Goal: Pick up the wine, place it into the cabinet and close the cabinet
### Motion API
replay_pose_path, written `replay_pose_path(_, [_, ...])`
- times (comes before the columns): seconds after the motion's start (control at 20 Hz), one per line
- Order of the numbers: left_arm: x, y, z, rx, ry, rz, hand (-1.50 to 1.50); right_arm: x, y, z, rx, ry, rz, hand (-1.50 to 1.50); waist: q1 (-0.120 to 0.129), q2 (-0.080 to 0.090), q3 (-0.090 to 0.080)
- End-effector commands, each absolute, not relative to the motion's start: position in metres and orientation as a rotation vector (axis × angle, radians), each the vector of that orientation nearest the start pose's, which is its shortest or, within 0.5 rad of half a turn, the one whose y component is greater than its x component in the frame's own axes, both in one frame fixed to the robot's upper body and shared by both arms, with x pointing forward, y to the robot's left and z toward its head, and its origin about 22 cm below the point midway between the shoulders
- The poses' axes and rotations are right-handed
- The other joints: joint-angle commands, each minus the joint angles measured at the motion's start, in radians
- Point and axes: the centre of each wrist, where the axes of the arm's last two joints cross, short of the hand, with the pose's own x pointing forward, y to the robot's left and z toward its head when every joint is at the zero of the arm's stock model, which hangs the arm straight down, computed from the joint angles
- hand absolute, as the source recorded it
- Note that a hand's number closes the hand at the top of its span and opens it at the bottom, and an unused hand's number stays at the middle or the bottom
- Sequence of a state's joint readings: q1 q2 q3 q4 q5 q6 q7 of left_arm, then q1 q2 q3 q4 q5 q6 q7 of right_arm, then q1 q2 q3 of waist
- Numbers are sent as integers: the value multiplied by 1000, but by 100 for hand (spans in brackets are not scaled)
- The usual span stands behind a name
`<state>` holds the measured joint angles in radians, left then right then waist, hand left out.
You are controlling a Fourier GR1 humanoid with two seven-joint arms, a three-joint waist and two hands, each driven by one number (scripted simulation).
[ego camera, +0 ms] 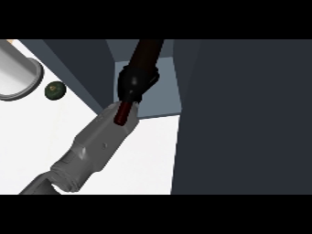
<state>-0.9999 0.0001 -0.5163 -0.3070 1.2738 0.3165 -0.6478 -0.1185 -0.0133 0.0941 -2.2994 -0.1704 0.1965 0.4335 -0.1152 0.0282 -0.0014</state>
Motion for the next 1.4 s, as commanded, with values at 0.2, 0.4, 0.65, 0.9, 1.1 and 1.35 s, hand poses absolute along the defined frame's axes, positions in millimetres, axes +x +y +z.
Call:
replay_pose_path(0.2, [388,74,-7,-212,-1535,416,150,191,-204,178,385,-1962,301,-150,-19,2,0])
replay_pose_path(0.4, [384,72,-10,-233,-1541,488,150,194,-206,175,380,-1946,318,-150,-18,3,0])
replay_pose_path(0.65, [385,70,-7,-207,-1560,542,-150,186,-210,173,353,-1952,323,-150,-11,1,0])
replay_pose_path(0.9, [389,66,1,-197,-1576,574,-150,186,-203,180,375,-1955,337,-150,-22,5,-1])
replay_pose_path(1.1, [394,64,7,-181,-1554,563,-150,189,-204,174,363,-1951,321,-150,-14,4,0])
replay_pose_path(1.35, [388,59,3,-75,-1605,451,-150,189,-203,174,387,-1954,338,-150,-22,4,1])
